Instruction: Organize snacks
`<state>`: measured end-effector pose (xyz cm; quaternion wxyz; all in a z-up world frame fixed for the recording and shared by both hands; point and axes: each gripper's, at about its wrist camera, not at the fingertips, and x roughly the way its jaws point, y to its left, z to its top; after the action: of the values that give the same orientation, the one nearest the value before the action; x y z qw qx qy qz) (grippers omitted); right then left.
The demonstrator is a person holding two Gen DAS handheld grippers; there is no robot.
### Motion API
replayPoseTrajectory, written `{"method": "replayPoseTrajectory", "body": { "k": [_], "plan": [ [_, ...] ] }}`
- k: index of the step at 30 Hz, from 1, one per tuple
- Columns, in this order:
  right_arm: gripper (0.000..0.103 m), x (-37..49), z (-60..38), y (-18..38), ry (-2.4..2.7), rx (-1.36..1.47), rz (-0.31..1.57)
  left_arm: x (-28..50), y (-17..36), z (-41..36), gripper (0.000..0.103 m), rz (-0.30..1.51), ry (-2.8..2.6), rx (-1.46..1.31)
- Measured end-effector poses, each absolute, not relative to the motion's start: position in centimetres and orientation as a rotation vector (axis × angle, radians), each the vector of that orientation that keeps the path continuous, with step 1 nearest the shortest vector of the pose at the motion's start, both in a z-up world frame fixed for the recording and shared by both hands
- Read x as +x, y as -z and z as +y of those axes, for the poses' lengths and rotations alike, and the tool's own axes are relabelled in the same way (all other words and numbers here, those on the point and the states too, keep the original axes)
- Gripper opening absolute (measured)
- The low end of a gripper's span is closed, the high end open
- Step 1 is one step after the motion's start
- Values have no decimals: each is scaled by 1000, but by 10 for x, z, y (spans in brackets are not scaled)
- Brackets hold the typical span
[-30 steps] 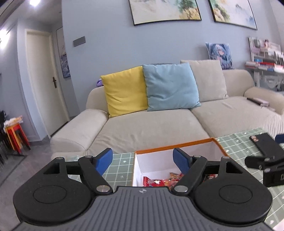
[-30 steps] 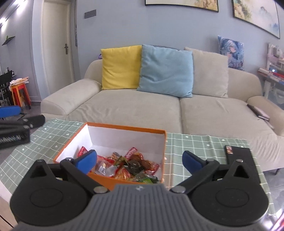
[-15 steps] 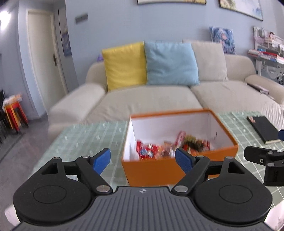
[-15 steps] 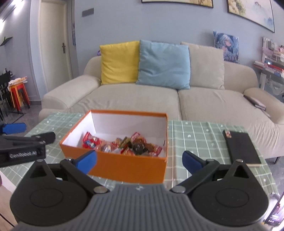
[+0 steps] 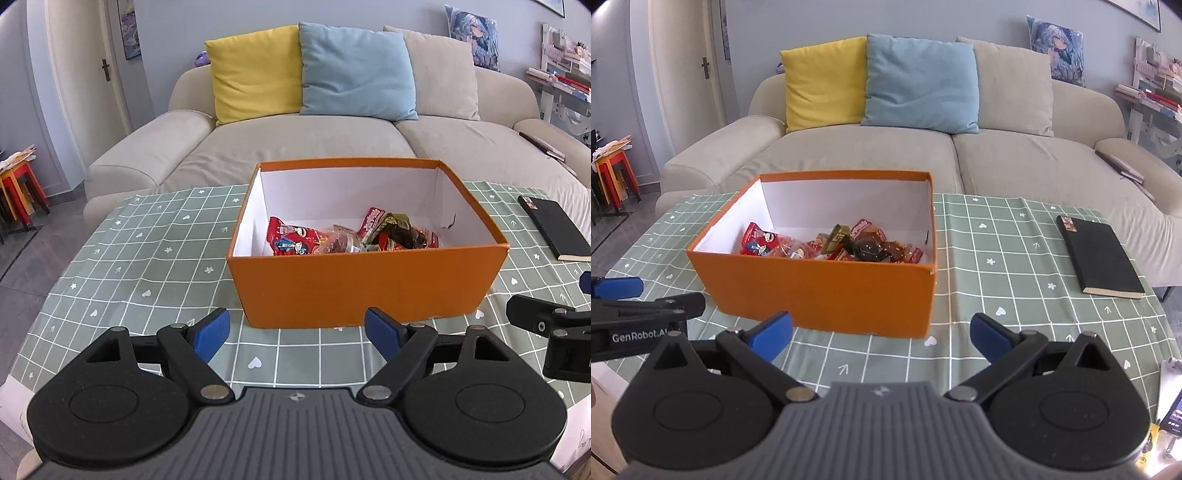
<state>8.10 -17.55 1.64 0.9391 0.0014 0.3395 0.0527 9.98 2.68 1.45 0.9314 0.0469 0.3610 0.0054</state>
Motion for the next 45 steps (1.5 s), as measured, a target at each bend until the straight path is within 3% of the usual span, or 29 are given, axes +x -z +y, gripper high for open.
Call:
{"method": "replayPoseTrajectory", "body": {
  "k": [45],
  "plan": [
    [99, 81, -176, -20, -109, 2, 687, 100, -16, 21, 97, 761, -4, 107]
  ]
}}
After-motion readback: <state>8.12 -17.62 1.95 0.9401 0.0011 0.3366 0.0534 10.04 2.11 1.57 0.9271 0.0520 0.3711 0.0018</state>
